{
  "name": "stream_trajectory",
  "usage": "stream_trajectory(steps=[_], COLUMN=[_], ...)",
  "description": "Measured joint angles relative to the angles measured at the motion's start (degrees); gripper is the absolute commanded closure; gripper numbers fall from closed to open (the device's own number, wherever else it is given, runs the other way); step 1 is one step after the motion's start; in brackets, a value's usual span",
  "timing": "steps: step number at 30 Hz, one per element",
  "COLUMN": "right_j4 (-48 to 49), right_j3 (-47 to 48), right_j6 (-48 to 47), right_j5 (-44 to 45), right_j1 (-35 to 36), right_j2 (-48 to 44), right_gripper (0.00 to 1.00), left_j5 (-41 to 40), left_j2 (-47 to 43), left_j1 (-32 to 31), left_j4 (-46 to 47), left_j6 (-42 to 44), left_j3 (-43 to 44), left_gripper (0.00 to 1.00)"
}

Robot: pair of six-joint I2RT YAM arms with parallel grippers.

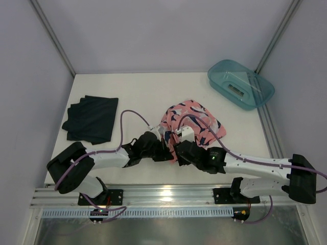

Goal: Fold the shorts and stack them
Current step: Flatten out the shorts at the center of the board.

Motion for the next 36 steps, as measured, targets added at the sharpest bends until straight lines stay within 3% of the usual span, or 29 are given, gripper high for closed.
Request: stream_trajectory(steps=[5,9,11,22,25,26,27,30,36], right_j4=[-4.6,-8.5,-9.7,-10.7,-10.3,-10.0,-9.9,-9.7,-9.6], right_j3=[3.8,6.6,7.1,7.3,6.7,6.4,6.1,5.4,5.0], right_j6=[3.3,7.2,8.5,9.1,8.9,8.8,8.7,8.4,8.3], right_j5=[8.9,15.0,16.8,17.4,16.3,15.7,15.2,13.9,13.0], right_j1=[2.3,2.3,1.8,-7.3,-8.8,-9.2,-9.7,-10.5,-10.5], right_j2=[9.8,15.2,16.0,16.1,15.3,14.9,14.5,13.7,13.5], right_gripper=[0.43,0.58,0.66,0.76,0.71,0.66,0.55,0.46,0.44], left_j5=[0.1,0.1,0.1,0.0,-0.1,-0.1,-0.1,-0.1,-0.1], left_j2=[-0.1,-1.0,-2.0,-4.9,-5.3,-5.6,-5.9,-6.3,-6.3], left_j1=[0.0,0.0,0.0,0.0,0.0,0.0,0.0,0.0,0.0], left_j4=[0.4,0.2,-0.2,-0.7,-1.0,-1.0,-1.1,-1.1,-1.2], left_j6=[-0.6,-0.7,-0.6,-0.8,-0.9,-0.9,-1.0,-1.3,-1.6], left_j3=[0.0,0.0,0.0,0.0,0.0,-0.1,-0.2,-0.2,-0.2], left_gripper=[1.00,1.00,1.00,1.00,1.00,1.00,1.00,1.00,1.00])
